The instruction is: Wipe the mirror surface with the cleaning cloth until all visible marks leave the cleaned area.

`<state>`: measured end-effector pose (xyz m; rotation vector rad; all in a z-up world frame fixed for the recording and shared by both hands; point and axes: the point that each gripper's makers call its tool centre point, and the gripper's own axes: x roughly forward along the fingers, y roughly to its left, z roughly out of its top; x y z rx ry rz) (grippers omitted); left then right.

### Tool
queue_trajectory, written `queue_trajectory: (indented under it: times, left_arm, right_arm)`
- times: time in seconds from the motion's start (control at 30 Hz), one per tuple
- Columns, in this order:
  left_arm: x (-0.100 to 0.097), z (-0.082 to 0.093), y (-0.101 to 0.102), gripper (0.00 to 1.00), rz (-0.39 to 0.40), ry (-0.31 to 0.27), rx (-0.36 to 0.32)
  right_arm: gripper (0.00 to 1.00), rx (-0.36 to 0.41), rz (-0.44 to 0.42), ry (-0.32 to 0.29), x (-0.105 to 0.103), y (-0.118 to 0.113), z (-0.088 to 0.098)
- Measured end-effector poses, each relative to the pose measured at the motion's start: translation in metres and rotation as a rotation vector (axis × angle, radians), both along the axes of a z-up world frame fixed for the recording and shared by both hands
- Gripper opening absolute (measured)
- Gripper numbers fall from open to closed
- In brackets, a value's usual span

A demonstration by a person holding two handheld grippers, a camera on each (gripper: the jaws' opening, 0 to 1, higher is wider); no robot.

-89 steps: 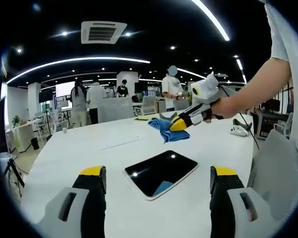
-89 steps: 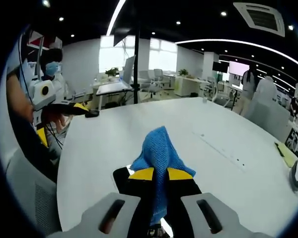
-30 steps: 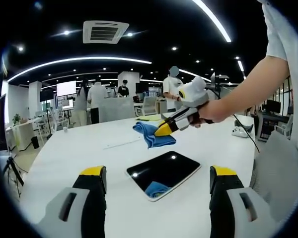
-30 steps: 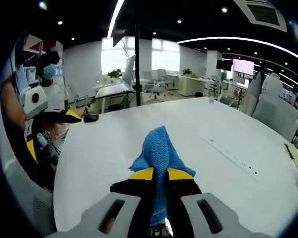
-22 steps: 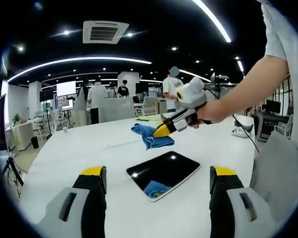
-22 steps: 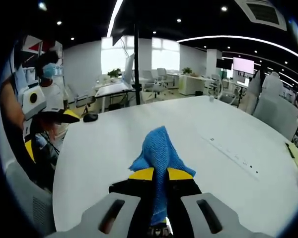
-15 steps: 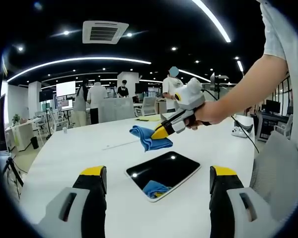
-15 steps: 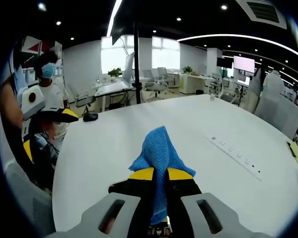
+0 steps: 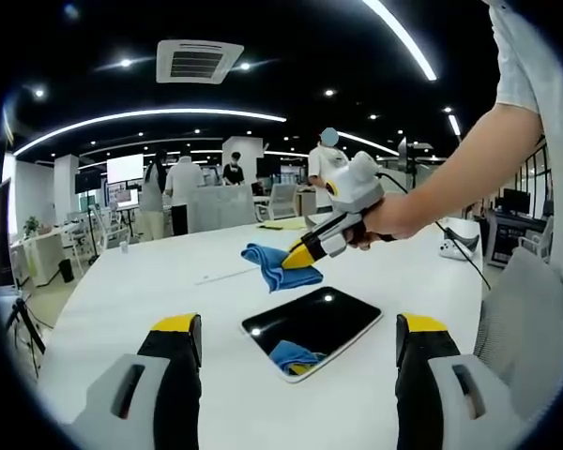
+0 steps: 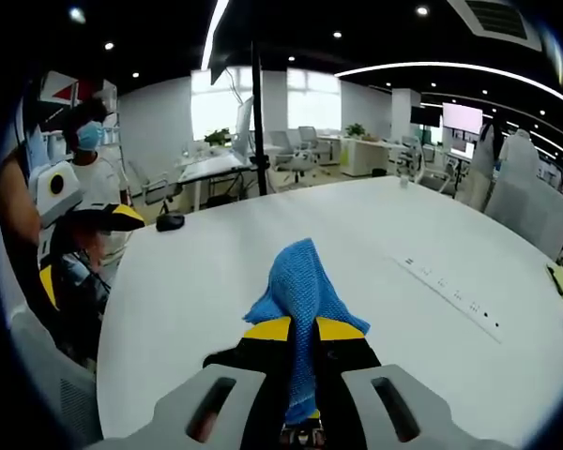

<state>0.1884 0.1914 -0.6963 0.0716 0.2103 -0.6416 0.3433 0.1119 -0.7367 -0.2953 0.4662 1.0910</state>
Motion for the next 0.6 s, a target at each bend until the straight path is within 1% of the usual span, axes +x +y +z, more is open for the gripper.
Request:
queue_trajectory:
  times: [0.6]
  left_arm:
    - [0.006, 0.000, 0.005, 0.86, 0.011, -0.003, 0.000]
  right_arm:
    - [0.03, -0.007, -0.010, 0.016, 0.011, 0.008, -0.013]
